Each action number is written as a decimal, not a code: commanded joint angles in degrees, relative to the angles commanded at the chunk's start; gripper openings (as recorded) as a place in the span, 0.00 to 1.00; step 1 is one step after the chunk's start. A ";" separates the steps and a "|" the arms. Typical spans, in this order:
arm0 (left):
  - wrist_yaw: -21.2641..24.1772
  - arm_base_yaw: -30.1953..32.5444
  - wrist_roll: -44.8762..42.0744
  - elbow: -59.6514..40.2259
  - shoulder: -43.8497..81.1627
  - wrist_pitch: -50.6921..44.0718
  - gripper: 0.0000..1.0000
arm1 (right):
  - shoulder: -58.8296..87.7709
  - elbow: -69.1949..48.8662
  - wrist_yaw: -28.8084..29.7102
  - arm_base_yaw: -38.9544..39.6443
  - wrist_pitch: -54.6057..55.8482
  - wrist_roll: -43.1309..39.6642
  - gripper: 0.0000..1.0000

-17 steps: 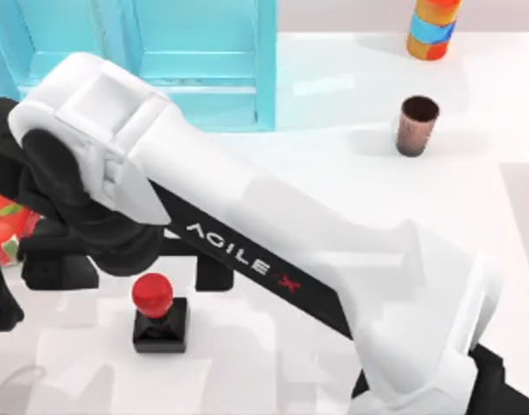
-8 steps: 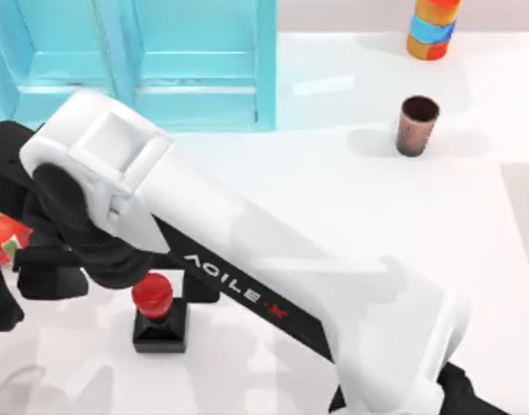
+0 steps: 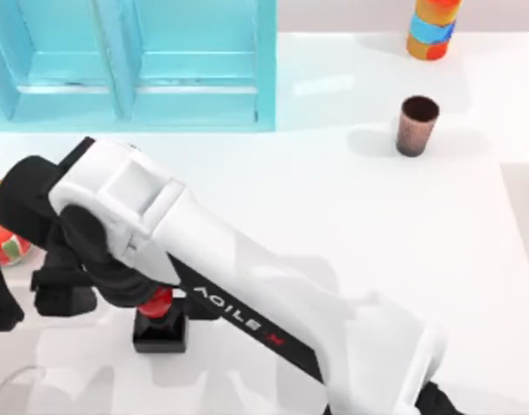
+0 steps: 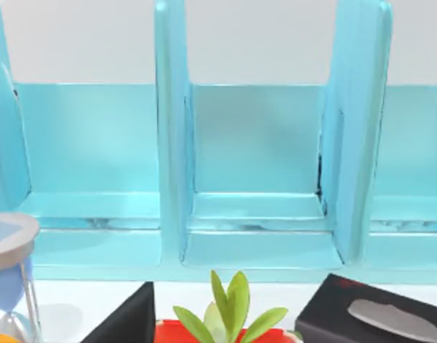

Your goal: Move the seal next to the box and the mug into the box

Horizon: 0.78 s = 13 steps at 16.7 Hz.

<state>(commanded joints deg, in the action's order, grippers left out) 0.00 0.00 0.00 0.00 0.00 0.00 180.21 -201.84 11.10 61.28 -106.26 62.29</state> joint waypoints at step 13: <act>0.00 0.00 0.00 0.00 0.00 0.00 1.00 | 0.00 0.00 0.00 0.00 0.00 0.00 0.25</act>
<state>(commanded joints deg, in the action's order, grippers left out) 0.00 0.00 0.00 0.00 0.00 0.00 180.21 -201.84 11.10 61.28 -106.26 62.29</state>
